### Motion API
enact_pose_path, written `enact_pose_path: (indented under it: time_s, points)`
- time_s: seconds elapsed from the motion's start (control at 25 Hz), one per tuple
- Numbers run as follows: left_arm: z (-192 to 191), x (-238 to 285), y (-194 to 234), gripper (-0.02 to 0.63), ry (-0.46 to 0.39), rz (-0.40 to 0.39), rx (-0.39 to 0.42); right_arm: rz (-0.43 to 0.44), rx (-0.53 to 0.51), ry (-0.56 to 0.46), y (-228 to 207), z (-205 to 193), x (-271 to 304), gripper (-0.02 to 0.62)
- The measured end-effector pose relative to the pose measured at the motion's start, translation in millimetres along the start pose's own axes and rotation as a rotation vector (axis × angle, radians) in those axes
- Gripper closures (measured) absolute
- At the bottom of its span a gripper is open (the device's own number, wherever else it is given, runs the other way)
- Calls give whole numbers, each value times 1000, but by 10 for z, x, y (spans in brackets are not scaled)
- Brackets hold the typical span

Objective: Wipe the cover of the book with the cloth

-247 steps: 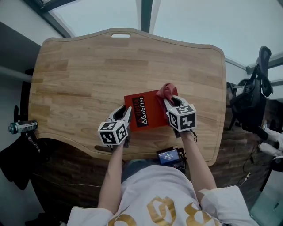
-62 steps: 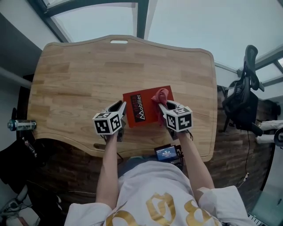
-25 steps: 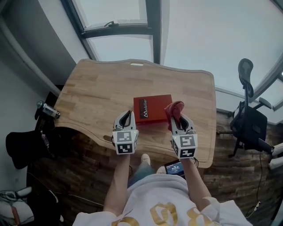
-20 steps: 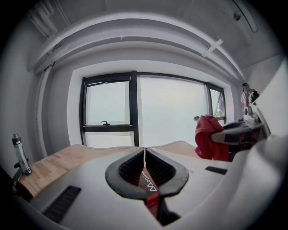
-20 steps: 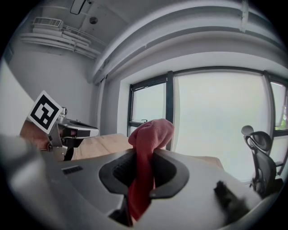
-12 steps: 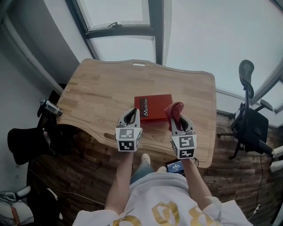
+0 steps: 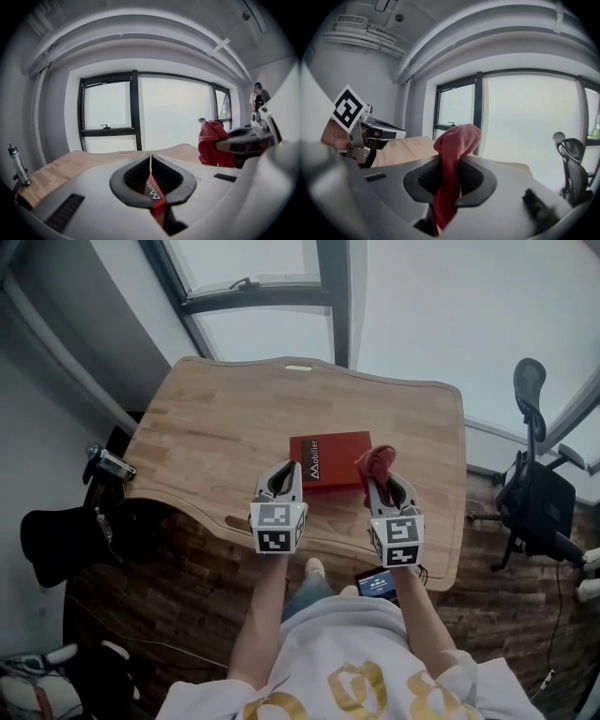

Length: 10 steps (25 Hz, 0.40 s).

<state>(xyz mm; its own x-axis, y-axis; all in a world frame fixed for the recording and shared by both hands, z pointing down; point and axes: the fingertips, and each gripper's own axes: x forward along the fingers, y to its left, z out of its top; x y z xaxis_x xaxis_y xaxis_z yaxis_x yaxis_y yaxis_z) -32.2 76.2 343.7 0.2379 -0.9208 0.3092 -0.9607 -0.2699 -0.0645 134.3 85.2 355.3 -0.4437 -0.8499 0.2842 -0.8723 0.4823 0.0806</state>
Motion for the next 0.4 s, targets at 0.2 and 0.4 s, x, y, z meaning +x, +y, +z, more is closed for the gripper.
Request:
enact_pose_path:
  time_s: [0.2,0.4]
  points:
    - [-14,-6,84,584,10,12,6,17,-7,-4,52,25,76,526]
    - [10,44,57,584,9,-5,42,24,2,-5,28,23,136,526]
